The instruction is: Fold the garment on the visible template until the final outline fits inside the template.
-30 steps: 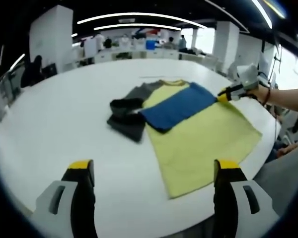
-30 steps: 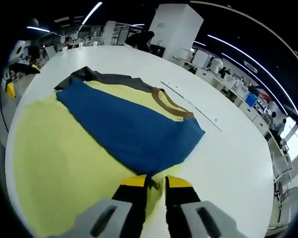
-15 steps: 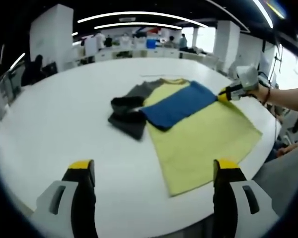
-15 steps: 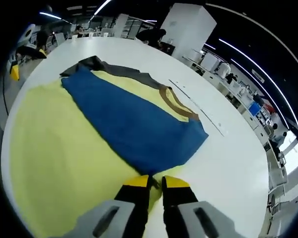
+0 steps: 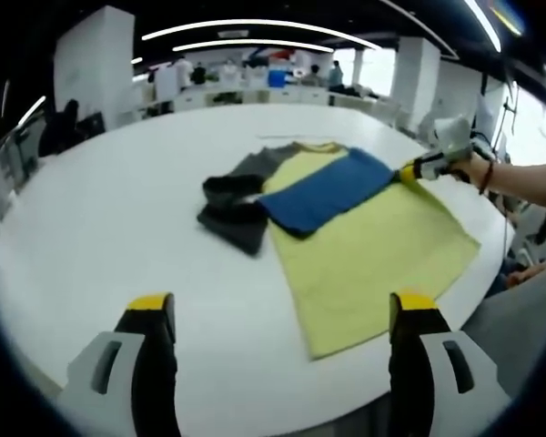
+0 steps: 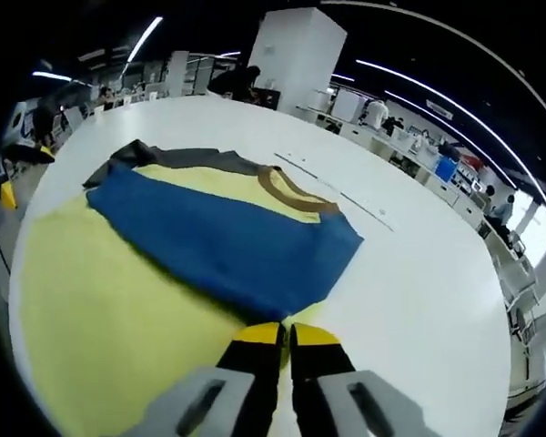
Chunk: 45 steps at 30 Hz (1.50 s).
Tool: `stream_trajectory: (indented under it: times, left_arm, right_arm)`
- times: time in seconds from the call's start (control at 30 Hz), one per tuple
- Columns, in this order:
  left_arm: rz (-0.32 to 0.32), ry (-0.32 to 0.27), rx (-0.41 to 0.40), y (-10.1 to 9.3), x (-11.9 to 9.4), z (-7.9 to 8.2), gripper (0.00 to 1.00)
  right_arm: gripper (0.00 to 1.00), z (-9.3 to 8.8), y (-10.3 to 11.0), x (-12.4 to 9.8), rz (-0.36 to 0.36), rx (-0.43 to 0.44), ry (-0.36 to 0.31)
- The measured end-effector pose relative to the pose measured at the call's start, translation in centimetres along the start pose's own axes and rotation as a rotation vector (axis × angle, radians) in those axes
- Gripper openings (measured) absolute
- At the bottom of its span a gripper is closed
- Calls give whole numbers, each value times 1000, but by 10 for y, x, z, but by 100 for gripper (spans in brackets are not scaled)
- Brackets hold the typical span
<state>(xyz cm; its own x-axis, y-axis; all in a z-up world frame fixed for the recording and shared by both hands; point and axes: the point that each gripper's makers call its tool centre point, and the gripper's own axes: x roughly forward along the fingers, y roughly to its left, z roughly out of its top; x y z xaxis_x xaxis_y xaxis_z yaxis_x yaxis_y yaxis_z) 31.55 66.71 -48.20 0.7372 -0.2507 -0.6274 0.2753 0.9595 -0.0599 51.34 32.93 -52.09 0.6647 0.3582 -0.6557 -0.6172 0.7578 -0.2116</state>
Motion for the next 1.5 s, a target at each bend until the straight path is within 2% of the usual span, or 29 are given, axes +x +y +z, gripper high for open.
stream_trajectory:
  times: [0.1, 0.27, 0.4, 0.43, 0.57, 0.63, 0.7, 0.83, 0.93, 1.03, 1.13, 1.2, 1.23, 1.27, 1.3, 1.37, 1.4, 1.5]
  left_arm:
    - [0, 1, 3, 0, 0, 0, 94]
    - [-1, 7, 6, -1, 0, -2, 94]
    - [1, 11, 5, 1, 0, -3, 94]
    - [3, 14, 3, 1, 0, -4, 94]
    - [4, 17, 4, 2, 1, -5, 94]
    - [4, 19, 3, 2, 1, -5, 94]
    - [4, 21, 3, 2, 1, -6, 94]
    - [7, 25, 0, 3, 0, -7, 94]
    - [8, 32, 0, 3, 0, -8, 93]
    - [6, 32, 0, 2, 0, -8, 93]
    - [5, 31, 0, 2, 0, -8, 93]
    - [5, 34, 0, 2, 1, -9, 93]
    - [5, 36, -1, 2, 1, -9, 93]
    - [4, 37, -1, 2, 1, -10, 93]
    - [5, 36, 0, 2, 1, -10, 93]
    - [3, 36, -1, 2, 2, -10, 93]
    - [3, 37, 0, 2, 2, -10, 93]
    - [1, 37, 4, 2, 2, -10, 93]
  right_arm:
    - [0, 1, 0, 0, -7, 58, -17]
    - [0, -1, -4, 0, -27, 251, -33]
    - [0, -2, -9, -1, -51, 298, -37]
    - [0, -2, -9, -2, -50, 351, -45]
    - [0, -8, -11, 0, -45, 472, -45]
    - [0, -11, -13, 1, -60, 439, -27]
    - [0, -16, -13, 0, -69, 337, 17]
    - [5, -6, -6, -1, -62, 196, -8]
    - [4, 2, -4, 0, -62, 97, -19]
    - [0, 0, -6, 2, -68, 102, -3]
    - [0, 0, -14, -1, -93, 159, -19]
    - [0, 0, -18, -3, -112, 226, -39]
    - [0, -3, -21, -3, -119, 295, -42]
    - [0, -4, -22, -3, -120, 315, -44]
    - [0, -7, -27, -4, -130, 390, -53]
    - [0, -14, -30, -4, -131, 448, -44]
    - [0, -16, -30, -4, -130, 465, -37]
    - [0, -20, -31, -5, -135, 436, -31]
